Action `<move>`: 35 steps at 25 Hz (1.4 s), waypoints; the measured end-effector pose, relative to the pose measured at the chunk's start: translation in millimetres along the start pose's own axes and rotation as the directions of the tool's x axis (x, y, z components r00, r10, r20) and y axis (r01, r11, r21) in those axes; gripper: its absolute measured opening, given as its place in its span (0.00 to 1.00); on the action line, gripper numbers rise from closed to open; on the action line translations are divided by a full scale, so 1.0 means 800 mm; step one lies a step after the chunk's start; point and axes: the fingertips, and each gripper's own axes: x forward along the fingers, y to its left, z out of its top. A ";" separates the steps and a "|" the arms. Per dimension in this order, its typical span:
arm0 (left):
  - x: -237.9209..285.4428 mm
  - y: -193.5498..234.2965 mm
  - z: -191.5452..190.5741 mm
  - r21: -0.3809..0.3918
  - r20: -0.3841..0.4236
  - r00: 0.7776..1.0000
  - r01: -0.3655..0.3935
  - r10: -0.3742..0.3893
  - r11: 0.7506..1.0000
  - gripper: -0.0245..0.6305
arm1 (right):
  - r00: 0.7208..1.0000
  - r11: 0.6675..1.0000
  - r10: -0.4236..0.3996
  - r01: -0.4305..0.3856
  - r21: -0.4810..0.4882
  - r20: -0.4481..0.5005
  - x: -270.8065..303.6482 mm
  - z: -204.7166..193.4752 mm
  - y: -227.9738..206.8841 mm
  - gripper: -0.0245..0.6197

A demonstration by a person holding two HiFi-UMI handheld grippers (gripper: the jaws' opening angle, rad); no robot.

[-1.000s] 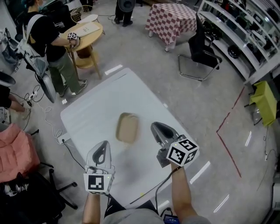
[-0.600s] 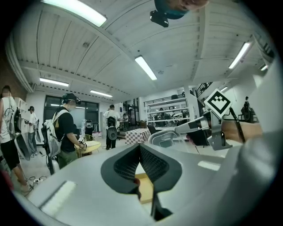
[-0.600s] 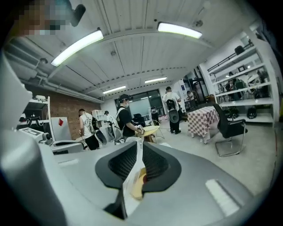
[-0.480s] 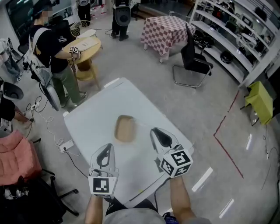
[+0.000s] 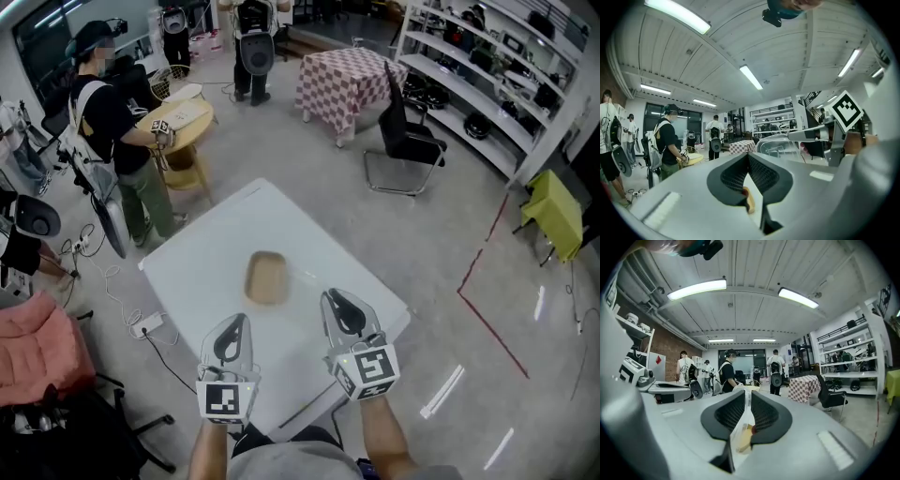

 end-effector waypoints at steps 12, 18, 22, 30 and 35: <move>-0.029 -0.026 0.001 0.003 -0.005 1.000 0.000 0.000 1.000 0.06 | 0.996 0.988 -0.087 0.090 -0.123 0.025 -0.056 -0.010 0.009 0.11; -0.036 -0.029 -0.009 -0.015 -0.023 1.000 -0.012 0.011 1.000 0.06 | 0.993 0.984 -0.113 0.115 -0.137 0.021 -0.071 -0.033 0.010 0.11; -0.048 -0.027 -0.027 -0.005 -0.045 0.999 -0.013 0.013 1.000 0.06 | 0.994 0.986 -0.110 0.112 -0.127 0.020 -0.083 -0.050 0.018 0.11; -0.074 -0.031 -0.061 0.000 -0.096 0.995 -0.013 0.013 1.000 0.06 | 0.994 0.986 -0.107 0.104 -0.127 -0.017 -0.099 -0.084 0.038 0.11; -0.088 -0.027 -0.079 -0.013 -0.132 0.991 -0.026 0.024 1.000 0.06 | 0.992 0.987 -0.108 0.099 -0.125 -0.066 -0.107 -0.102 0.044 0.11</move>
